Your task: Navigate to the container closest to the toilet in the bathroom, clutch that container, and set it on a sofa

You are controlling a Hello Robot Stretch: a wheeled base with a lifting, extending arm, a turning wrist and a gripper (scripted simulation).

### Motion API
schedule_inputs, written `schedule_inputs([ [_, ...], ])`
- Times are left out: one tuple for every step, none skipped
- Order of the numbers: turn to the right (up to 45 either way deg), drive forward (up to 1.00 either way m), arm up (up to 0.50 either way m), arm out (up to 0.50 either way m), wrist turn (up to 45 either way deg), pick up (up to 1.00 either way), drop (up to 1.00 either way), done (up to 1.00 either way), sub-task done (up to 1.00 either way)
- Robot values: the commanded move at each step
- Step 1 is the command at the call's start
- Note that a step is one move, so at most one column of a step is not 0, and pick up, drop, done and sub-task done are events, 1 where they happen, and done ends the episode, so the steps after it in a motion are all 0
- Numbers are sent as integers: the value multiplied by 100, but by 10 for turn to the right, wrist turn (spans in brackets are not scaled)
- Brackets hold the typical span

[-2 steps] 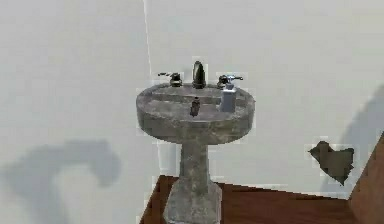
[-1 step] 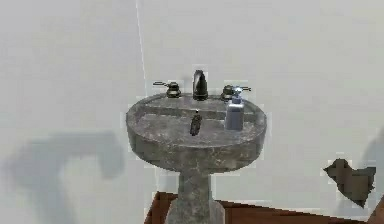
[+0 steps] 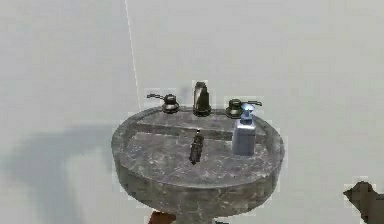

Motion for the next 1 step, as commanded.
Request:
schedule_inputs([
  [450,0,0,0,0,0,0,0,0],
])
